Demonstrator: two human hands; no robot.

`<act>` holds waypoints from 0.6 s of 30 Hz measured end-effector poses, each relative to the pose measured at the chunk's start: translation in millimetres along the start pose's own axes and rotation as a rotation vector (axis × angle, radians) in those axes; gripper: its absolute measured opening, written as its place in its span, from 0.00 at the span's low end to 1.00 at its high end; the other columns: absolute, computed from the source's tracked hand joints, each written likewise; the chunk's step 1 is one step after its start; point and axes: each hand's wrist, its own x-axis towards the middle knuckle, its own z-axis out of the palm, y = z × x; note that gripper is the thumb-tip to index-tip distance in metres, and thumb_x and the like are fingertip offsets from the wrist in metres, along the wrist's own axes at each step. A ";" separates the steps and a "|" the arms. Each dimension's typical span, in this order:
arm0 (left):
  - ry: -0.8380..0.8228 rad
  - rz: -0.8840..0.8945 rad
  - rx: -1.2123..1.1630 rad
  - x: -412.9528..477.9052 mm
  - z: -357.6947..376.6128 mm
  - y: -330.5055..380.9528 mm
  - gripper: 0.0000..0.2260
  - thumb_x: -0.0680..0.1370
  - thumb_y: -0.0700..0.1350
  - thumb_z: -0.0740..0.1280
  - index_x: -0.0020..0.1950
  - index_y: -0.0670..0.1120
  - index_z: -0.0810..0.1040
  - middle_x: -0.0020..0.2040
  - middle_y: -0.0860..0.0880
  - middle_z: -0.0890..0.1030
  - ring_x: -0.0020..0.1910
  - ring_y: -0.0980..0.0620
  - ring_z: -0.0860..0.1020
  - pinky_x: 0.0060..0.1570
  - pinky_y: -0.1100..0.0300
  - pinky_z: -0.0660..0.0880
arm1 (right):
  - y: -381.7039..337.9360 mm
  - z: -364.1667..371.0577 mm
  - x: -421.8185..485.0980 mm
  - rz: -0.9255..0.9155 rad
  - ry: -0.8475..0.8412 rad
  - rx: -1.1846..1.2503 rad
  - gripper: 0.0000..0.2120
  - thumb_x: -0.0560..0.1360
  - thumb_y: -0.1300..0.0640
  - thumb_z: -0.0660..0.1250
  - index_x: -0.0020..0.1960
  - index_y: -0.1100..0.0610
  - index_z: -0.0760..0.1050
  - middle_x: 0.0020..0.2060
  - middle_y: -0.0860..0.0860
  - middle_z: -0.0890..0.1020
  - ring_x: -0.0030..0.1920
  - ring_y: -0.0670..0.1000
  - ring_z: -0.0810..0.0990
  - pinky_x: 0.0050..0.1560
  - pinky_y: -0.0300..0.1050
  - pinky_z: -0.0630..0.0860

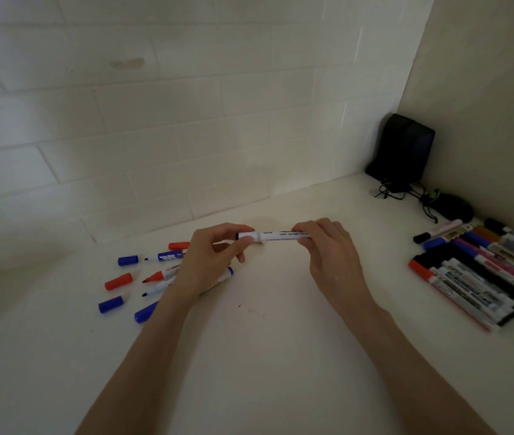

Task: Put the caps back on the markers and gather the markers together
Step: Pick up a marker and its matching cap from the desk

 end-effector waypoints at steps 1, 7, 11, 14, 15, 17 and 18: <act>0.001 0.003 0.011 0.1 0.4 -0.6 0.07 0.77 0.45 0.71 0.55 0.49 0.85 0.46 0.52 0.86 0.34 0.51 0.82 0.35 0.61 0.78 | -0.3 0.5 -0.2 -0.005 -0.004 0.007 0.08 0.80 0.62 0.65 0.57 0.54 0.79 0.47 0.49 0.78 0.45 0.54 0.74 0.46 0.53 0.74; 0.026 0.044 0.049 -2.9 2.7 -4.1 0.08 0.78 0.42 0.71 0.55 0.46 0.85 0.41 0.52 0.86 0.36 0.54 0.84 0.34 0.64 0.77 | -3.8 0.3 -0.4 -0.045 -0.001 0.127 0.10 0.81 0.59 0.61 0.58 0.59 0.80 0.47 0.51 0.79 0.45 0.53 0.75 0.46 0.47 0.74; 0.058 0.054 0.030 -6.6 6.2 -3.9 0.07 0.79 0.42 0.69 0.55 0.46 0.85 0.39 0.51 0.86 0.28 0.44 0.79 0.29 0.53 0.78 | -8.0 0.8 0.4 -0.035 0.018 0.162 0.11 0.80 0.61 0.62 0.58 0.59 0.82 0.46 0.52 0.80 0.45 0.54 0.78 0.45 0.47 0.76; 0.066 0.062 0.010 -7.3 8.3 -2.3 0.07 0.79 0.39 0.69 0.55 0.43 0.85 0.39 0.49 0.86 0.27 0.51 0.79 0.29 0.57 0.78 | -7.1 2.5 -1.2 -0.025 0.025 0.165 0.11 0.79 0.63 0.64 0.58 0.60 0.82 0.44 0.52 0.80 0.43 0.53 0.79 0.43 0.43 0.75; 0.068 0.065 0.012 -7.9 9.2 -1.3 0.07 0.79 0.39 0.69 0.55 0.42 0.85 0.39 0.48 0.86 0.28 0.55 0.80 0.30 0.60 0.78 | -6.7 2.7 -1.8 -0.024 0.022 0.174 0.11 0.79 0.64 0.65 0.58 0.60 0.82 0.44 0.52 0.81 0.42 0.53 0.79 0.43 0.42 0.75; 0.072 0.058 0.011 -8.3 10.2 -1.6 0.07 0.79 0.37 0.69 0.54 0.41 0.85 0.39 0.48 0.86 0.30 0.58 0.81 0.30 0.63 0.77 | -5.3 3.2 -2.7 -0.026 0.005 0.187 0.11 0.79 0.64 0.65 0.58 0.60 0.82 0.44 0.52 0.81 0.42 0.53 0.79 0.42 0.44 0.76; 0.072 0.051 0.014 -8.6 9.8 -2.5 0.07 0.79 0.38 0.68 0.54 0.42 0.85 0.39 0.48 0.86 0.30 0.58 0.81 0.31 0.62 0.77 | -4.2 3.3 -2.9 -0.031 -0.012 0.185 0.11 0.79 0.64 0.66 0.59 0.59 0.82 0.44 0.51 0.81 0.41 0.52 0.79 0.42 0.44 0.76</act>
